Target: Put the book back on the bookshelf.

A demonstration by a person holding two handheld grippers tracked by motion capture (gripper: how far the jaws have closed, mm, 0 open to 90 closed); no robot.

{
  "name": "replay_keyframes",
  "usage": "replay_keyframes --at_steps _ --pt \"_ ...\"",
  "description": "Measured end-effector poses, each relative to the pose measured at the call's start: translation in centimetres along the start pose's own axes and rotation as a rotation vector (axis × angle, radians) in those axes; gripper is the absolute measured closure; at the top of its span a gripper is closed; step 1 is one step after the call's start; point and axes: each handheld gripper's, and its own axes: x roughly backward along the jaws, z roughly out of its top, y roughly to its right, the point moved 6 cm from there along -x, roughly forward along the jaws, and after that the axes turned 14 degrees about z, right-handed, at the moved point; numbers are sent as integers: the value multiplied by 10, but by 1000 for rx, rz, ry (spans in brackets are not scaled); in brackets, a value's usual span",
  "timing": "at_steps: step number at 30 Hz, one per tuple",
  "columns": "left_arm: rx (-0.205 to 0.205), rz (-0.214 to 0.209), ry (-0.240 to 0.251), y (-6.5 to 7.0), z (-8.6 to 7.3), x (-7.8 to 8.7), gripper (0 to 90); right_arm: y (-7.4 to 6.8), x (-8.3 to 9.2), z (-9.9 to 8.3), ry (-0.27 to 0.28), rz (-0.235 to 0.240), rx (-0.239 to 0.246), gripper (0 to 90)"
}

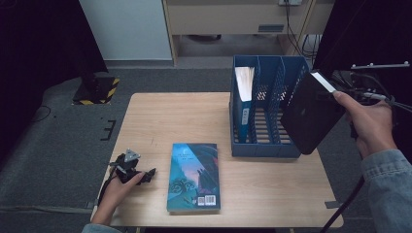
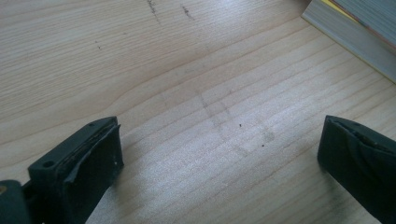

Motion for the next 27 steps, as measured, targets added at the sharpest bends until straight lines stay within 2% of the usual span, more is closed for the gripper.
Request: replay_keyframes --at_steps 3,11,21,24,27 --pt "-3 -1 1 0 0 0 0 6 -4 0 1 0 -20 521" --pt "-6 -3 0 1 0 0 0 13 -16 3 -20 -22 -19 521" --pt "-7 -4 -1 1 0 0 0 16 -29 14 -29 -56 -28 521" --pt "-6 -6 0 1 1 0 0 16 -36 19 -36 -68 -14 521" --pt "-6 -6 0 1 1 0 0 18 -43 19 -40 -75 -29 522"
